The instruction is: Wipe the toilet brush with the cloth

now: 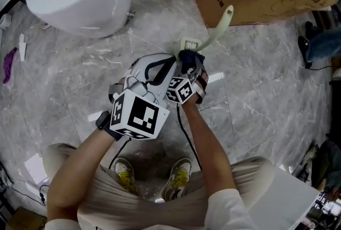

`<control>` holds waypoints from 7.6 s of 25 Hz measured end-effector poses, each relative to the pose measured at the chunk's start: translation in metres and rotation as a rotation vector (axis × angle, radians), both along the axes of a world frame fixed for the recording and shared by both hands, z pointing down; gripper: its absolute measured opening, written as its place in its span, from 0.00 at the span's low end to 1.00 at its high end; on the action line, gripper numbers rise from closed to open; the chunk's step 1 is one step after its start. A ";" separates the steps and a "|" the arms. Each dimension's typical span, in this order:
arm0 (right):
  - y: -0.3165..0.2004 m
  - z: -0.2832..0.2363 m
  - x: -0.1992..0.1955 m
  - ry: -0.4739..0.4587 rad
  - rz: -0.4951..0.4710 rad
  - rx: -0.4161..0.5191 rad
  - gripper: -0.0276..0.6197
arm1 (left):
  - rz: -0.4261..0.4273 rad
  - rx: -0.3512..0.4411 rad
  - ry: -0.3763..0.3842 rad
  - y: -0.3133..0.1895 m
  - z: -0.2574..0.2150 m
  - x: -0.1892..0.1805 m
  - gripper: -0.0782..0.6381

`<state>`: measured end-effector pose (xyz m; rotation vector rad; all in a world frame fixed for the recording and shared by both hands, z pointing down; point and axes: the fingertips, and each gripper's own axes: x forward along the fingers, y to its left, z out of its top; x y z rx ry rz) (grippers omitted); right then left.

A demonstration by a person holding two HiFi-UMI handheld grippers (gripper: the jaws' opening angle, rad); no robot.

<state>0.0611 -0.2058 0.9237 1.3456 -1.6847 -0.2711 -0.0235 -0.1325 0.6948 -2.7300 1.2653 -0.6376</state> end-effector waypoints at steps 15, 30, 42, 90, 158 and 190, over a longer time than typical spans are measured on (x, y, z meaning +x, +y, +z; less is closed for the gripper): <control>-0.004 0.017 -0.003 0.038 -0.026 -0.071 0.32 | -0.012 -0.011 0.013 -0.002 0.004 -0.011 0.11; 0.001 -0.007 -0.011 -0.087 -0.037 -0.054 0.32 | -0.035 -0.031 0.076 -0.010 -0.007 -0.006 0.11; -0.007 0.013 0.000 -0.087 -0.066 -0.147 0.32 | -0.033 -0.042 0.055 -0.007 -0.003 -0.005 0.11; 0.052 -0.175 0.104 -0.039 -0.210 -0.114 0.33 | 0.012 0.032 0.142 -0.047 -0.027 0.035 0.11; 0.147 -0.999 0.049 -0.820 -0.078 0.297 0.32 | -0.189 0.185 0.280 0.076 -0.793 0.034 0.11; 0.160 -1.056 0.055 -0.757 -0.081 0.317 0.32 | -0.080 0.198 0.307 0.096 -0.838 0.030 0.11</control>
